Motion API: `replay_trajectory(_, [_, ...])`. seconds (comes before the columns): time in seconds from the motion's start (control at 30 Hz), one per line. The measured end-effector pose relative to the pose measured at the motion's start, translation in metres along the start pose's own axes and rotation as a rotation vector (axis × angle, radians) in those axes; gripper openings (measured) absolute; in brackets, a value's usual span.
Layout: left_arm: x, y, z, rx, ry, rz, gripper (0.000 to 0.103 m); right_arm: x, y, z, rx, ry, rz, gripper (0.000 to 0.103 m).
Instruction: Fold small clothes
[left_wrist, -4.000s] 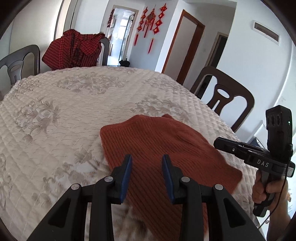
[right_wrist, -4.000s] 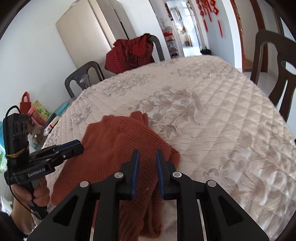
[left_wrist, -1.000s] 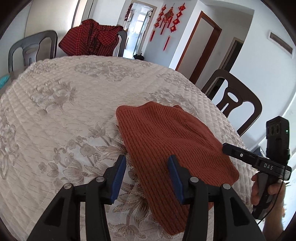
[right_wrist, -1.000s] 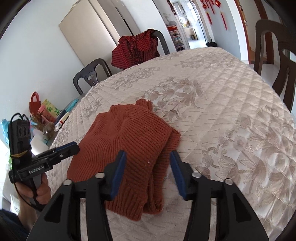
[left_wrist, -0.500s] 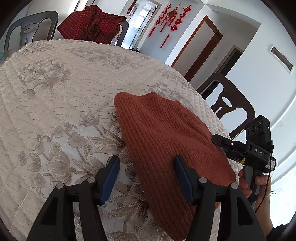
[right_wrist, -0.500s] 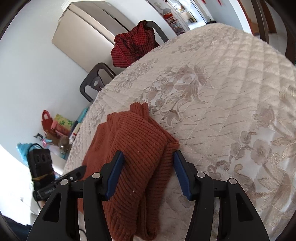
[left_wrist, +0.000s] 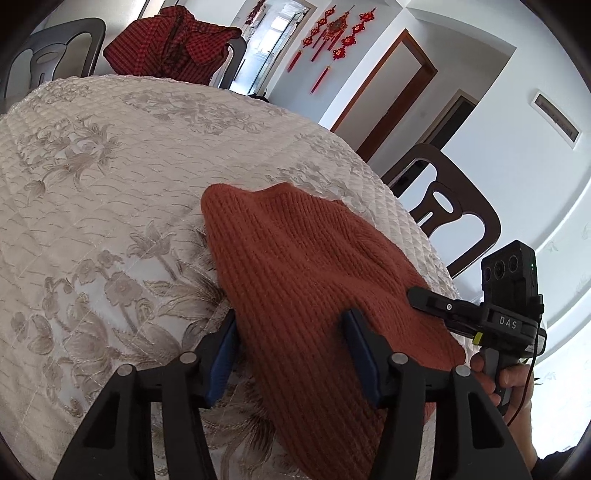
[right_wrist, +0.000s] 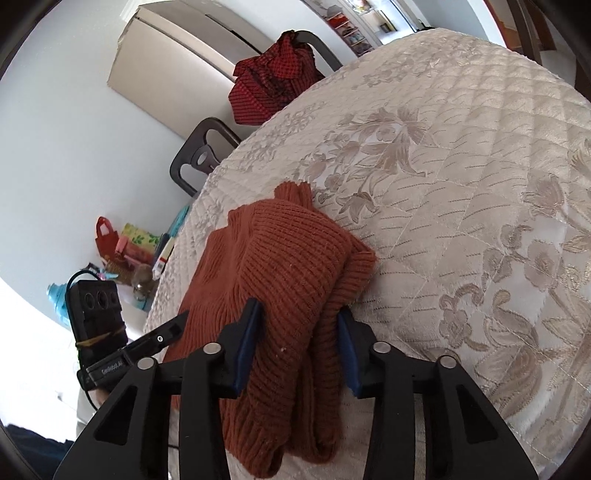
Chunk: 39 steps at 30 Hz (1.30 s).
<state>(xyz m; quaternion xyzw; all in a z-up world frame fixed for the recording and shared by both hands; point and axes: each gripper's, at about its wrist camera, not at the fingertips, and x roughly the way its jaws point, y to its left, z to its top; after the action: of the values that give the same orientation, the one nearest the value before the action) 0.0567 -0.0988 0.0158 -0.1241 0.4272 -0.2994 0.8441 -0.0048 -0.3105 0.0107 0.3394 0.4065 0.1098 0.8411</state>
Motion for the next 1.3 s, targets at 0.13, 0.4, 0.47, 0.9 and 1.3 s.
replay_trajectory(0.13, [-0.005, -0.001, -0.004, -0.005, -0.01, 0.001, 0.048, -0.005, 0.004, -0.005, -0.016, -0.011, -0.005, 0.027])
replay_trajectory(0.4, [-0.027, -0.012, 0.008, 0.044, -0.053, 0.006, 0.032, -0.015, 0.028, -0.002, -0.059, -0.053, -0.006, 0.022])
replay_trajectory(0.47, [-0.036, -0.011, 0.011, 0.052, -0.072, 0.009, 0.032, -0.016, 0.038, -0.001, -0.079, -0.061, 0.006, 0.022])
replay_trajectory(0.9, [-0.088, 0.066, 0.036, 0.021, -0.145, 0.139, 0.032, 0.064, 0.101, 0.014, -0.138, -0.002, 0.116, 0.021])
replay_trajectory(1.3, [-0.117, 0.147, 0.079, -0.001, -0.207, 0.239, 0.032, 0.165, 0.155, 0.039, -0.164, 0.056, 0.196, 0.021])
